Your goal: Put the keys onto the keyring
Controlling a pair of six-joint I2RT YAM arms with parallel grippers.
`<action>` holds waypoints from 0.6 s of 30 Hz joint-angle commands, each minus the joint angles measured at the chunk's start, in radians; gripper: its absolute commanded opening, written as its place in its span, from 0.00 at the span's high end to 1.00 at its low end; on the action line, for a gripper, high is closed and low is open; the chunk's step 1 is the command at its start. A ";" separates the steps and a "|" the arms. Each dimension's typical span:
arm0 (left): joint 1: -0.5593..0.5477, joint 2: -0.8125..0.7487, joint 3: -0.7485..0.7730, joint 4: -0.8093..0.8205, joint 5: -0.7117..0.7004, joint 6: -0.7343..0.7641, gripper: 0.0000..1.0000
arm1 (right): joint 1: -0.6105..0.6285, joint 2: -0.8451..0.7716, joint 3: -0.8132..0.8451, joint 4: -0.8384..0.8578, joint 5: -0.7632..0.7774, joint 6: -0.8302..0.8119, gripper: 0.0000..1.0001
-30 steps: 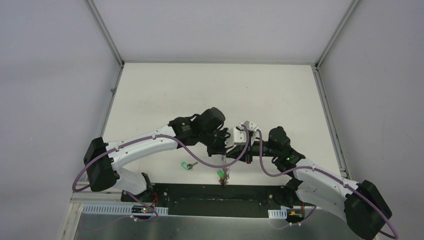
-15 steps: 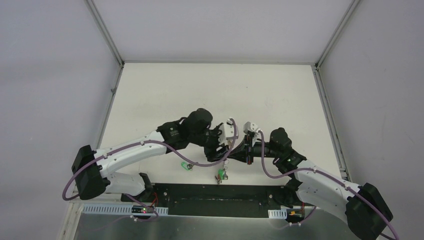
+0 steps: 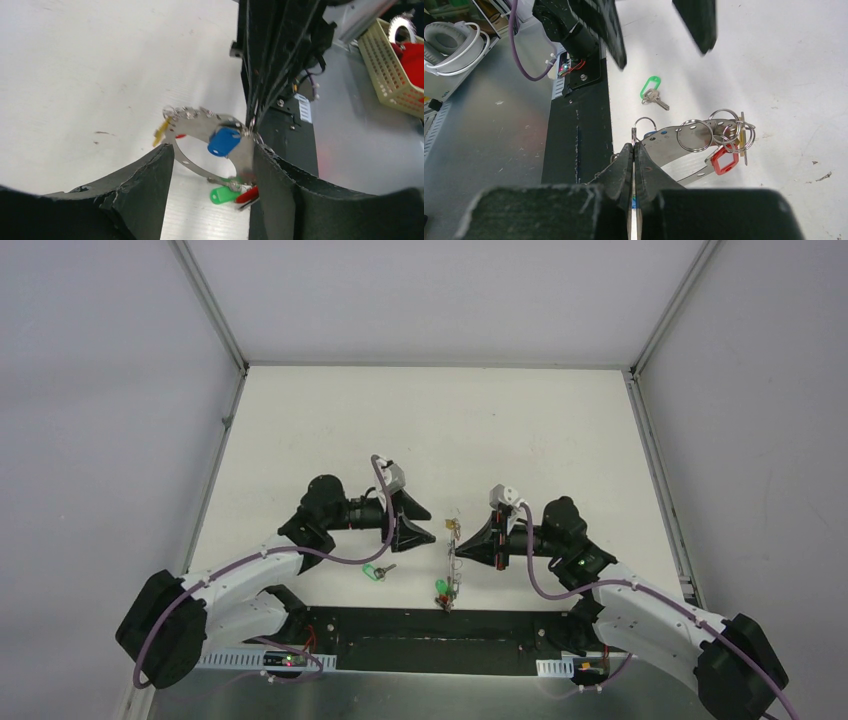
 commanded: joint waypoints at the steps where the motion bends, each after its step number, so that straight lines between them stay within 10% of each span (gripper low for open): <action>1: 0.002 0.063 -0.125 0.494 0.158 -0.079 0.42 | 0.000 -0.032 0.030 0.023 -0.008 -0.012 1.00; 5: -0.040 0.092 -0.150 0.527 0.192 0.071 0.48 | 0.000 -0.040 0.033 0.010 -0.008 -0.016 1.00; 11: -0.202 0.057 -0.039 0.127 0.073 0.454 0.51 | 0.000 -0.042 0.036 0.005 -0.007 -0.019 1.00; 18: -0.223 0.032 -0.038 0.064 0.003 0.535 0.59 | 0.000 -0.045 0.039 0.000 -0.005 -0.018 1.00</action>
